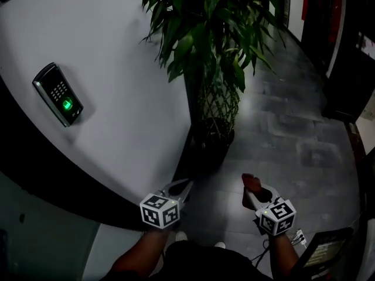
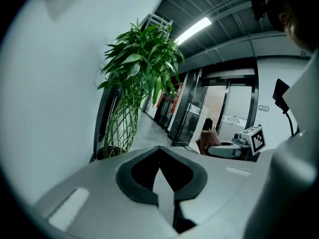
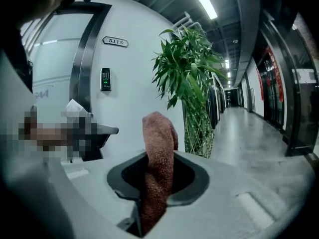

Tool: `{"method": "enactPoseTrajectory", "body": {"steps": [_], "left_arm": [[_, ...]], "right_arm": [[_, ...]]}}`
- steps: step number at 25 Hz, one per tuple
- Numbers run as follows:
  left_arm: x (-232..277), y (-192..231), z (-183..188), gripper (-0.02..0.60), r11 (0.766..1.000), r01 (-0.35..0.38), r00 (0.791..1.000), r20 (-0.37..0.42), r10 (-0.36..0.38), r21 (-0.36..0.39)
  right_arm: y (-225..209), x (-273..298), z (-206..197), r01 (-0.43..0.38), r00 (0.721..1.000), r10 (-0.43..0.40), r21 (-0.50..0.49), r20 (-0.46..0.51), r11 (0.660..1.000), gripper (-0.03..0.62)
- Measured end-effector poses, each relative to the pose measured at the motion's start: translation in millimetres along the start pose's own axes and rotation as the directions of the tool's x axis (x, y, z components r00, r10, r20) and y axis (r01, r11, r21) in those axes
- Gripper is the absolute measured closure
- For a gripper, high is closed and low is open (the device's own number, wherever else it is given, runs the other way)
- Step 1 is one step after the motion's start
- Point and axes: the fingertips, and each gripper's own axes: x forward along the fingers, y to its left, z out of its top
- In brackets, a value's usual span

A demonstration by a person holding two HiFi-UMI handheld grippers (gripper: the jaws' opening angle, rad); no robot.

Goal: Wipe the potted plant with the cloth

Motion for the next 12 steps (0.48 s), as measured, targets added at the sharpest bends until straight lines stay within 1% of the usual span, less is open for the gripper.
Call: {"method": "enactPoseTrajectory", "body": {"steps": [3,8,12], "left_arm": [[-10,-6,5,0.563,0.999,-0.021,1.0,0.011,0.02,0.045],[-23,-11,11,0.563,0.998,0.007,1.0,0.029,-0.009,0.061],[-44,-1,18,0.563,0.996,0.026,0.999,0.032,-0.029,0.088]], "right_arm": [[4,-16,-10,0.014,1.0,-0.014,0.025,0.0,1.0,0.531],[16,-28,-21,0.058,0.998,-0.059,0.056,0.003,0.997,0.531],[37,-27,-23,0.112,0.994,-0.112,0.032,-0.008,0.993,0.531]]}}
